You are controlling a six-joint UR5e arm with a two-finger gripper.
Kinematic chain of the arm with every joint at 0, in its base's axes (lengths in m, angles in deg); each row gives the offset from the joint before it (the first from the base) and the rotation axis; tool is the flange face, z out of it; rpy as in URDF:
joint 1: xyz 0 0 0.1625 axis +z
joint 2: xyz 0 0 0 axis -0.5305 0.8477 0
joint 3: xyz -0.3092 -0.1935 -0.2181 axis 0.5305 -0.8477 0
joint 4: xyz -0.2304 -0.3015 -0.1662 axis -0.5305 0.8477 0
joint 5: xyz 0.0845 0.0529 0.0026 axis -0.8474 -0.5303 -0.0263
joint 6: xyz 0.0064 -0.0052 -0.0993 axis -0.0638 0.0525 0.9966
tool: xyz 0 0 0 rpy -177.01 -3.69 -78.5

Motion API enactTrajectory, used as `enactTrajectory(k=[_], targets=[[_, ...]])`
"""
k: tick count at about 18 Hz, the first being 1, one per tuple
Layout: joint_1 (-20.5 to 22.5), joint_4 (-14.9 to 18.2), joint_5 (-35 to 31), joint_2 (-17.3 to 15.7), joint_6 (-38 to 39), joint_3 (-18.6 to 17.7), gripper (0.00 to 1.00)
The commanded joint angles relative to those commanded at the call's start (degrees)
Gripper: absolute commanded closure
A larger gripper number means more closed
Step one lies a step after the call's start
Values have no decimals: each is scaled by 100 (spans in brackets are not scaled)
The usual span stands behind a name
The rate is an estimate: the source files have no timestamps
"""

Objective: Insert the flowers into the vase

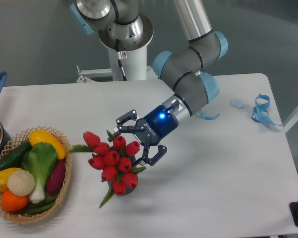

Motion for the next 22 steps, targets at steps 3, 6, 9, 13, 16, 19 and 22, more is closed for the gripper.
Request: enactTrajectory(k=[3, 6, 9, 13, 16, 19, 22], targets=[[316, 9, -371, -272, -45, -9, 0], [598, -9, -766, -667, -54, 52, 0], [993, 0, -1512, -993, -54, 105, 0], [1407, 9, -2401, -1292, -54, 307, 0], [1697, 105, -2726, -1468, -54, 719, 0], [1759, 403, -3769, -1696, -516, 835, 0], [1785, 1052, -4703, -1890, -1702, 922, 0]])
